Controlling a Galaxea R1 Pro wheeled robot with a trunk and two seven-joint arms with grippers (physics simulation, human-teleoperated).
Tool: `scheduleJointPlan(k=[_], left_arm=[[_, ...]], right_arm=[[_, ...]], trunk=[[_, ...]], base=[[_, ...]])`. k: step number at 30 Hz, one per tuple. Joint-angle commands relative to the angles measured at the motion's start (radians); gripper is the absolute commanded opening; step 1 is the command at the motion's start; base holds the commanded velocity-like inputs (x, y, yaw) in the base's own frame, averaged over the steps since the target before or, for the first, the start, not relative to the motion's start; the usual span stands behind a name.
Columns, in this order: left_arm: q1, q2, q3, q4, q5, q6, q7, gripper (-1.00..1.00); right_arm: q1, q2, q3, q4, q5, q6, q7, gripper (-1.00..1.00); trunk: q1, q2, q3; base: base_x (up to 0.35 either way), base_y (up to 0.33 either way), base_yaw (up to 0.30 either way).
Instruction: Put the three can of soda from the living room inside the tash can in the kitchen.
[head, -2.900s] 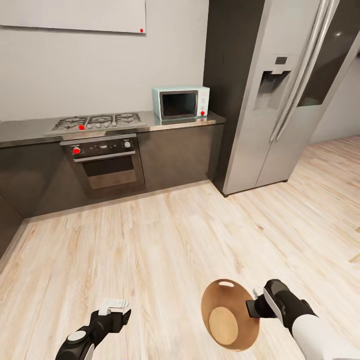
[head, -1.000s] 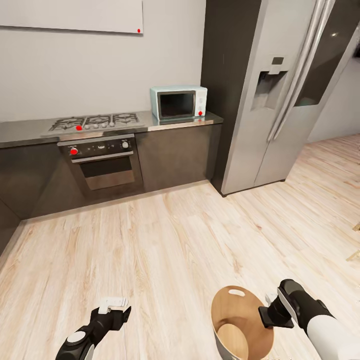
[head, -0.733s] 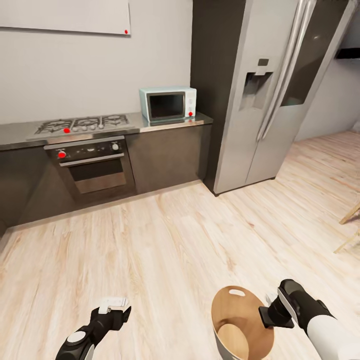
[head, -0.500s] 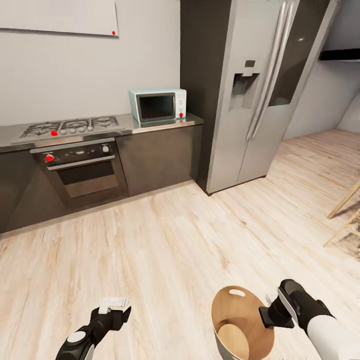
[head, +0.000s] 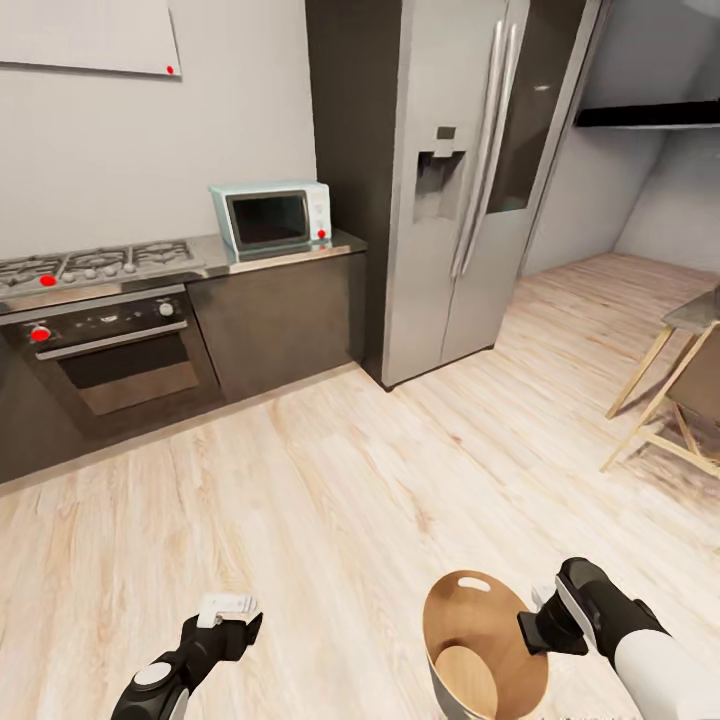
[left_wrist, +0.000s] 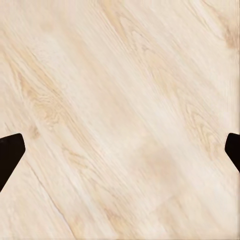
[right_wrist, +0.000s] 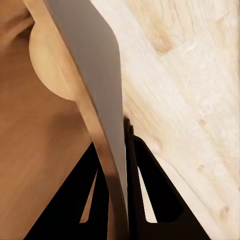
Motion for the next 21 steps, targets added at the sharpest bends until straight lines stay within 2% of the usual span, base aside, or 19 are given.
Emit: scheduleJointPlan(k=[1, 18, 21], left_arm=[[0.000, 0.000, 0.000, 0.000, 0.001, 0.000, 0.000, 1.00], [0.000, 0.000, 0.000, 0.000, 0.001, 0.001, -0.001, 1.00], [0.000, 0.000, 0.000, 0.000, 0.001, 0.001, -0.001, 1.00]], right_arm=[[0.000, 0.000, -0.002, 0.000, -0.022, 0.004, 0.007, -1.00], [0.000, -0.003, -0.003, 0.000, -0.025, 0.003, 0.009, -1.00], [0.000, -0.002, -0.003, 0.000, -0.026, 0.002, 0.009, -1.00]], trunk=[[0.000, 0.000, 0.000], [0.000, 0.000, 0.002], [0.000, 0.000, 0.002]], base=[[0.000, 0.000, -0.243], [0.000, 0.000, -0.250], [0.000, 0.000, -0.131]])
